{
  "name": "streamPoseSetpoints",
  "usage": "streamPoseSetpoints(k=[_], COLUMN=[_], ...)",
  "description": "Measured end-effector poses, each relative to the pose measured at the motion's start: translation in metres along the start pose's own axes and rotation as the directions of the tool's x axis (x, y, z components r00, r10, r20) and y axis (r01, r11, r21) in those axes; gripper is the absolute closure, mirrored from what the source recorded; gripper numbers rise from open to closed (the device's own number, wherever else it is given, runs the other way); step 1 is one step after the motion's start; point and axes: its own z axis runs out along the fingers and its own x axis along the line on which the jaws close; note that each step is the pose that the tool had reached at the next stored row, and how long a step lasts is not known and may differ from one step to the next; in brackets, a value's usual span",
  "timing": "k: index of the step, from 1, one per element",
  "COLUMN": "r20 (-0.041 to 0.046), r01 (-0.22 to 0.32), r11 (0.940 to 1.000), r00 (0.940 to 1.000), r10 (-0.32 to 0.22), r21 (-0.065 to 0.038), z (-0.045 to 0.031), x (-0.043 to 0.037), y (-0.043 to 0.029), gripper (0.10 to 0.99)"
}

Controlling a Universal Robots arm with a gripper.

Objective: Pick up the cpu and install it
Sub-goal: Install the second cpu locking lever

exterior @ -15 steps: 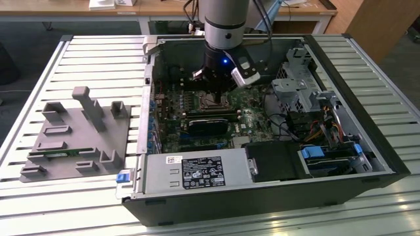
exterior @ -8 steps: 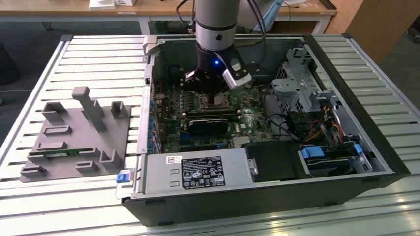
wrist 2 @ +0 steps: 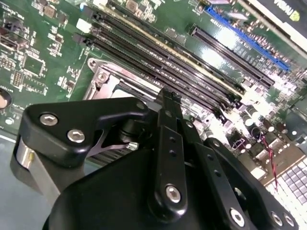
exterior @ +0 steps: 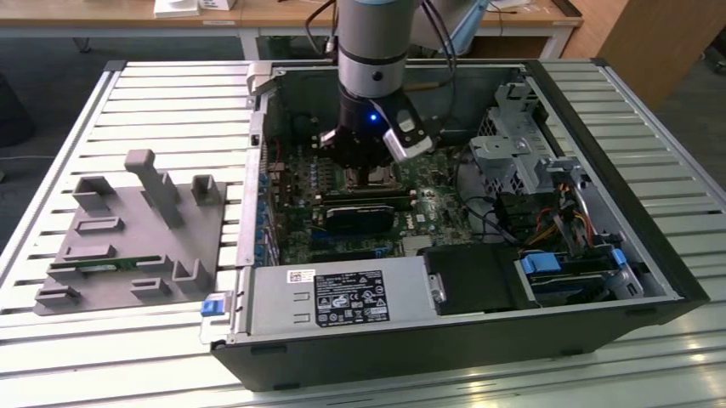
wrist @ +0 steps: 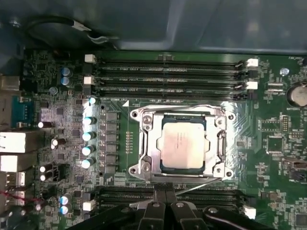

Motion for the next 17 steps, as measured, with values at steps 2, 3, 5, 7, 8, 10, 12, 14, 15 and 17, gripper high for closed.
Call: streamPoseSetpoints(k=[2,3,5,7,8,10,12,14,15,17], r20=[0.0002,0.0002,0.0003,0.0003,0.0004,0.0003,0.0005,0.0003,0.0004,0.0005], r01=[0.000,0.000,0.000,0.000,0.000,0.000,0.000,0.000,0.000,0.000], r11=[1.0000,0.9999,0.9999,0.9999,0.9998,0.9998,0.9998,0.9997,0.9997,0.9996], r00=[1.0000,1.0000,1.0000,1.0000,1.0000,1.0000,1.0000,1.0000,1.0000,1.0000], r10=[0.000,0.000,0.000,0.000,0.000,0.000,0.000,0.000,0.000,0.000], r21=[-0.008,-0.011,-0.014,-0.017,-0.018,-0.020,-0.022,-0.024,-0.026,-0.028], z=[0.0001,0.0000,0.0000,0.0000,0.0000,0.0000,0.0011,0.0042,0.0060,0.0095], x=[0.0000,0.0001,0.0010,0.0040,0.0055,0.0097,0.0123,0.0125,0.0125,0.0124], y=[-0.0026,-0.0043,-0.0066,-0.0081,-0.0083,-0.0085,-0.0085,-0.0086,-0.0086,-0.0087], gripper=[0.973,0.973,0.973,0.973,0.973,0.973,0.973,0.973,0.973,0.973])
